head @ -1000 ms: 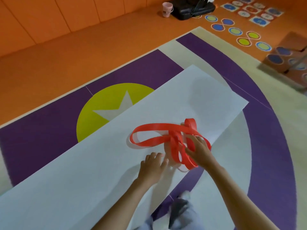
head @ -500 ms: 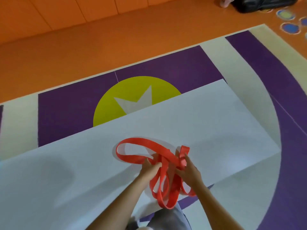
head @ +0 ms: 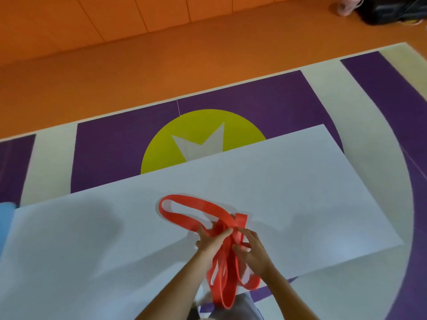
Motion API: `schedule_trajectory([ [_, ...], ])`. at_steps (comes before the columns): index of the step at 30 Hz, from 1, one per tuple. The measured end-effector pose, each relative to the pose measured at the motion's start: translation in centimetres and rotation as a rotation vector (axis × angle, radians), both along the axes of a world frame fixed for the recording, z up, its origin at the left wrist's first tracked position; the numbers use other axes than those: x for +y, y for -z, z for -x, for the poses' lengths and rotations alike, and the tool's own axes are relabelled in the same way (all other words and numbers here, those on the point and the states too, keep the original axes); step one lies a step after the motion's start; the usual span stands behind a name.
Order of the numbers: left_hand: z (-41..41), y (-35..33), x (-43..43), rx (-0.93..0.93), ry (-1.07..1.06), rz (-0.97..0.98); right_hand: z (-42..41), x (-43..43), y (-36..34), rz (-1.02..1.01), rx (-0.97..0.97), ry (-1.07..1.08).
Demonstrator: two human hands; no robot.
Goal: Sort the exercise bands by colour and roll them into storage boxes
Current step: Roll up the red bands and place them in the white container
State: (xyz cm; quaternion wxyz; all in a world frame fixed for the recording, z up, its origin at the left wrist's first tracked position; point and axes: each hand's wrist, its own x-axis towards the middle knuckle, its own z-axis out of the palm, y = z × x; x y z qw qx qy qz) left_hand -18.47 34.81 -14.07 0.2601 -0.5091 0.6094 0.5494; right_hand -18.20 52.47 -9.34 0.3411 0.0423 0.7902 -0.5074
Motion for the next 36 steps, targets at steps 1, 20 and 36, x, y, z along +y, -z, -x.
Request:
schedule_trajectory([
  [1,0.0,-0.8,0.5,0.037,-0.014,-0.033,-0.1,0.1,0.1,0.026,0.011,0.02],
  [20,-2.7,-6.1,-2.5,0.384,0.096,-0.27,-2.5,-3.6,-0.4,0.142,-0.228,0.405],
  [36,-12.0,-5.9,-14.5,0.353,0.275,-0.171,-6.5,-14.3,-0.4,-0.044,-0.136,0.275],
])
